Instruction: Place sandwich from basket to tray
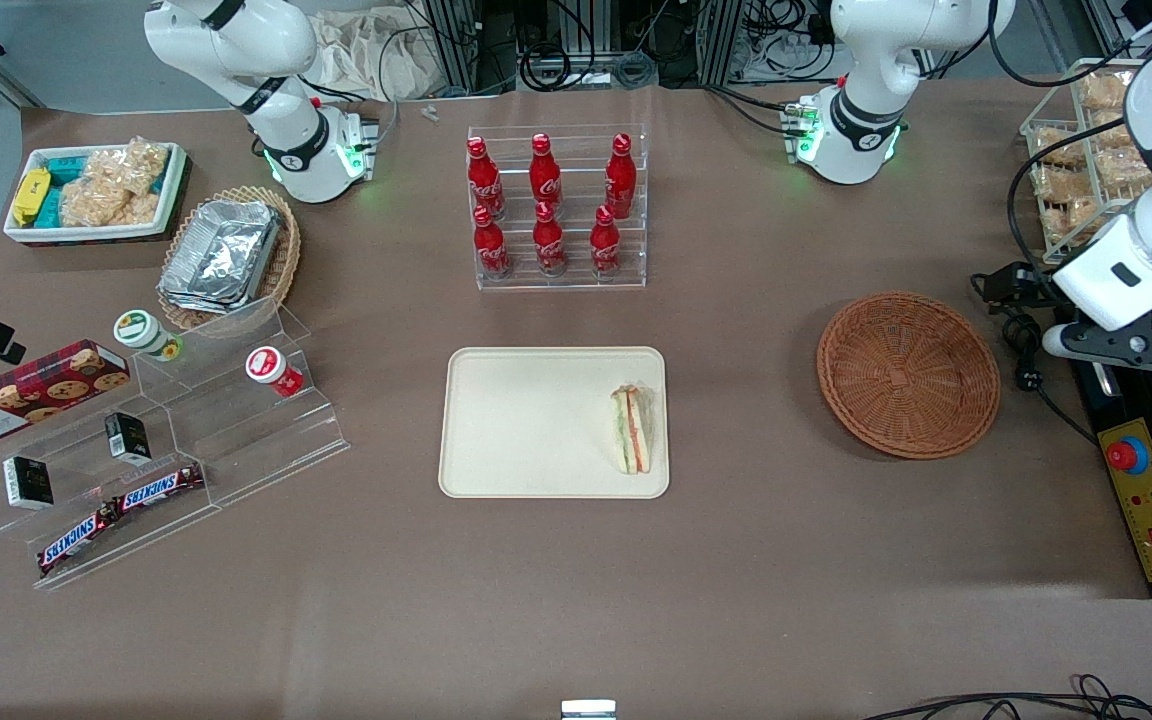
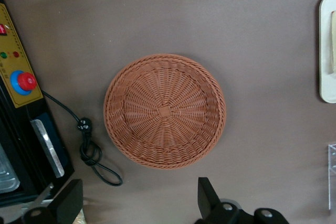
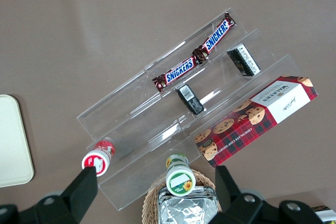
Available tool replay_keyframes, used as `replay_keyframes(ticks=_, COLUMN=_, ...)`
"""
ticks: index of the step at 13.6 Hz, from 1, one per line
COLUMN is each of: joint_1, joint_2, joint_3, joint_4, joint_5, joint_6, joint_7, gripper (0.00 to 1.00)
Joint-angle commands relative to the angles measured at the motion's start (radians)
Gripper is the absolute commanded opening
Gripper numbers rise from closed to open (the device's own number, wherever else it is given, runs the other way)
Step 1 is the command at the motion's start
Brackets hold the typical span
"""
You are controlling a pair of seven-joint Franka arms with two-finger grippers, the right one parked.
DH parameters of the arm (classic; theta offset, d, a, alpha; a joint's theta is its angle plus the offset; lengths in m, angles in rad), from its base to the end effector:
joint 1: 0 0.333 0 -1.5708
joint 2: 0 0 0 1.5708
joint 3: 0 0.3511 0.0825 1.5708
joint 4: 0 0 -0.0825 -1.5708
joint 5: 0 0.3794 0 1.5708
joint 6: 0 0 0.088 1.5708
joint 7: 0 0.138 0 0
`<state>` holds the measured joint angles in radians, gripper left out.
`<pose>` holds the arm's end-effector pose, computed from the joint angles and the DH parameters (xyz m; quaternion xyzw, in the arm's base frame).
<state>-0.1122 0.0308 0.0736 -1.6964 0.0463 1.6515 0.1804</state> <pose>0.5580 -0.0160 0.5597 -0.9927 0.1119 0.0394 0.0214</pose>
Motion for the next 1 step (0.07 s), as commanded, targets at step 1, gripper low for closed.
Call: replay_keyframes(ticks=1, joint_1=0.003, joint_2=0.053, joint_3=-0.002, joint_4=0.081, joint_5=0.0, joint_6=-0.051, joint_7=0.03, gripper=0.99)
